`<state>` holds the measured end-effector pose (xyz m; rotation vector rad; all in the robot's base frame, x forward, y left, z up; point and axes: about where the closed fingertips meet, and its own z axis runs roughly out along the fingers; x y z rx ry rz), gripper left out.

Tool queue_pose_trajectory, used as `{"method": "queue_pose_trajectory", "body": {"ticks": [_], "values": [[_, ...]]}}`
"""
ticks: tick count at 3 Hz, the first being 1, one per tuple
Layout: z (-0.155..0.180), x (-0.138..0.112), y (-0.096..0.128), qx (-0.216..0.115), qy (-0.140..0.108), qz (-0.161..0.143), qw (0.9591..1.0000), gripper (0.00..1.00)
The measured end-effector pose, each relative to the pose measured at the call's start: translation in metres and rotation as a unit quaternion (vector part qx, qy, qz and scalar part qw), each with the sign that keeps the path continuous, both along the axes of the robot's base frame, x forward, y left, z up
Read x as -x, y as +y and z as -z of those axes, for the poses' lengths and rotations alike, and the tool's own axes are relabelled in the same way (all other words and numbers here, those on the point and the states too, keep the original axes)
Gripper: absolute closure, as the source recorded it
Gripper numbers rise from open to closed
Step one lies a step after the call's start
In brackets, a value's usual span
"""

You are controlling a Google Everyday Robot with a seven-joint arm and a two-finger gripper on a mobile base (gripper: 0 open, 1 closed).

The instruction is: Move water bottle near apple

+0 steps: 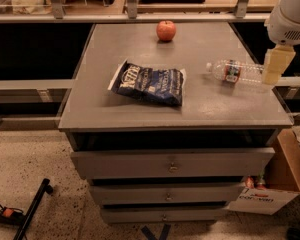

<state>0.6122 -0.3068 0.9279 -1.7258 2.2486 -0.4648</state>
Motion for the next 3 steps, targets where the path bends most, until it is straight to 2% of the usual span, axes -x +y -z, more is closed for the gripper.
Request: {"method": "queue_pose_trajectory", "body": {"ticks": [1, 2, 3], "values": [[0.021, -0.015, -0.018, 0.002, 0.013, 0.024, 0.9996, 0.00], [0.044, -0.022, -0.030, -0.021, 0.039, 0.031, 0.9985, 0.00], [0.059, -0.028, -0.028, -0.064, 0.050, 0.020, 0.9965, 0.00]]}}
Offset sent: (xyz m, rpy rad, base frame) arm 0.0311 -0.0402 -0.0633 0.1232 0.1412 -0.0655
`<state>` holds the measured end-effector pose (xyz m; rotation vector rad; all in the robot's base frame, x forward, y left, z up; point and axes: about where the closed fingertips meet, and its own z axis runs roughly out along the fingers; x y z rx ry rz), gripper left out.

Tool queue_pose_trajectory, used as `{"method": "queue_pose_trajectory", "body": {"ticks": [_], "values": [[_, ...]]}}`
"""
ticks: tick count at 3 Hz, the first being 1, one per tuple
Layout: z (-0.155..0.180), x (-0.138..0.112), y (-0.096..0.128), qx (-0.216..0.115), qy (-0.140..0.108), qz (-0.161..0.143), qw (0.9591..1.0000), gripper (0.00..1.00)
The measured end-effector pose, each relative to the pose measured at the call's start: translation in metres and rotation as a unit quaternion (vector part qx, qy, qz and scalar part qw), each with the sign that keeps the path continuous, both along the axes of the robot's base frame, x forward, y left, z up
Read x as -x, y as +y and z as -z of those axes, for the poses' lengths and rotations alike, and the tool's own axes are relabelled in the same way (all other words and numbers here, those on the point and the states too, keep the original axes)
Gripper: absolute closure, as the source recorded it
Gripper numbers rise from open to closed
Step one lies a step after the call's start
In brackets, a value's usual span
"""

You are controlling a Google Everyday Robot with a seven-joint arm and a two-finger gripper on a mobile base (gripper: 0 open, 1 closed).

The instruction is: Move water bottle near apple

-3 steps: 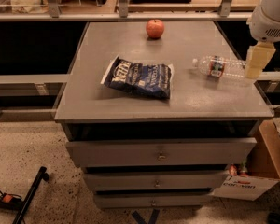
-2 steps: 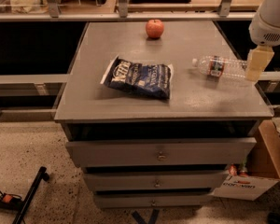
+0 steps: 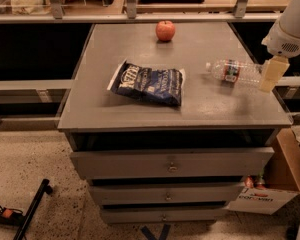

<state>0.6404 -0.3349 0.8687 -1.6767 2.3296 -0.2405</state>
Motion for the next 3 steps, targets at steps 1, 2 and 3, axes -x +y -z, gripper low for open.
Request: {"method": "queue_pose_trajectory", "body": {"ticks": [1, 2, 3], "values": [[0.010, -0.007, 0.009, -0.030, -0.001, -0.019, 0.9994, 0.00], [0.019, -0.016, 0.018, -0.033, -0.002, -0.036, 0.9988, 0.00], [0.031, -0.028, 0.037, -0.016, 0.007, -0.052, 0.9985, 0.00]]}}
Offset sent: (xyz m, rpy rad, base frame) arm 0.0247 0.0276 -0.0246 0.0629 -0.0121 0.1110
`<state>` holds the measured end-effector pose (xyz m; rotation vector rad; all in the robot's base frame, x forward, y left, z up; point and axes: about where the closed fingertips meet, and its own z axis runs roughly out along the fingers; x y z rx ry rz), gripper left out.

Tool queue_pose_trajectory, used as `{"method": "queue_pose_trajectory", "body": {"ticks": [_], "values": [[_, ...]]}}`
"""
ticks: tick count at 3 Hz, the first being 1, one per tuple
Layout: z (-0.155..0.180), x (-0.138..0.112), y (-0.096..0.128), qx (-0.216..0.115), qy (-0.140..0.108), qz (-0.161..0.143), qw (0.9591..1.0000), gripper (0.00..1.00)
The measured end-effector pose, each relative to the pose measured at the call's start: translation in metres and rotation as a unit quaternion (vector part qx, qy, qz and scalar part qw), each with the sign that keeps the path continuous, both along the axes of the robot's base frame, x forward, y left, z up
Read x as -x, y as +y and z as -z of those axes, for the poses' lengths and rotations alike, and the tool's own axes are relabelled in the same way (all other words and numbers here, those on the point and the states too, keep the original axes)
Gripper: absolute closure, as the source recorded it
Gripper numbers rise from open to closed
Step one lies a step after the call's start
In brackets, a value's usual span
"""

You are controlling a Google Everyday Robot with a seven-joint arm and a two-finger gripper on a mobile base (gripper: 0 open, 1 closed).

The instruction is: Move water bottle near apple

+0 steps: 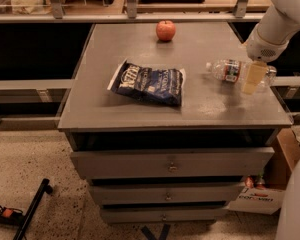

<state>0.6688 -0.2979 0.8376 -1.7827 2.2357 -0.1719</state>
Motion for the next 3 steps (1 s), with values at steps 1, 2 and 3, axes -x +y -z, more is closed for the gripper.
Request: {"method": "queue_pose_trajectory", "body": {"ticks": [1, 2, 3], "values": [[-0.0016, -0.0046, 0.0061, 0.000, 0.003, 0.000, 1.0000, 0.00], [-0.0066, -0.0076, 0.0133, -0.003, 0.012, 0.009, 0.9999, 0.00], [-0.0056, -0.0093, 0.0134, -0.007, 0.021, 0.023, 0.9995, 0.00]]}}
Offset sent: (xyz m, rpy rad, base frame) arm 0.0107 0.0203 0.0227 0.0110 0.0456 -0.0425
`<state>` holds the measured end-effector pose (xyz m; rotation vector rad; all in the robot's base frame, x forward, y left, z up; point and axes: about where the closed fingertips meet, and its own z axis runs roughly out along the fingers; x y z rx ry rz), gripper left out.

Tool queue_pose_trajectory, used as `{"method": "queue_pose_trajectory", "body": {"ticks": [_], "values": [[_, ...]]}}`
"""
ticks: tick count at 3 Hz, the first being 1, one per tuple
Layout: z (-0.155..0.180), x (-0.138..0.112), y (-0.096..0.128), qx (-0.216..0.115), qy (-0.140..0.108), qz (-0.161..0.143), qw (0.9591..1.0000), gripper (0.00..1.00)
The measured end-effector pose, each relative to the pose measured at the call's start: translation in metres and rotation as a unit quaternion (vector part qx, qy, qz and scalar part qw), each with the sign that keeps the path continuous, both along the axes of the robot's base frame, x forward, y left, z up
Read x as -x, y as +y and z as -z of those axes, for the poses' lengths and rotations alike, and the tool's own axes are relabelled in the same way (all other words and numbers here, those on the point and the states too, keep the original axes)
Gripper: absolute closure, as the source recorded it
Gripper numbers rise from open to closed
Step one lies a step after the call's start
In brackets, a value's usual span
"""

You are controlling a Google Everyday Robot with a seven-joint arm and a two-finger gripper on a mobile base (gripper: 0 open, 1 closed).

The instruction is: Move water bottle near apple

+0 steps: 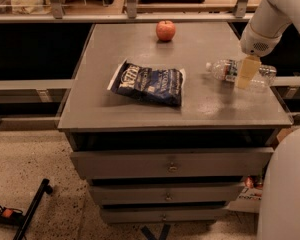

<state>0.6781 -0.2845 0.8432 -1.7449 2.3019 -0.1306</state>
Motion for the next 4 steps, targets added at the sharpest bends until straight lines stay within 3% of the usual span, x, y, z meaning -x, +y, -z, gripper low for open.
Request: {"method": "queue_pose_trajectory", "body": {"ticks": [2, 4], "values": [[0.0099, -0.0002, -0.0064, -0.001, 0.020, 0.029, 0.9994, 0.00], [0.0124, -0.0022, -0.0063, -0.002, 0.028, 0.037, 0.9989, 0.41]]}}
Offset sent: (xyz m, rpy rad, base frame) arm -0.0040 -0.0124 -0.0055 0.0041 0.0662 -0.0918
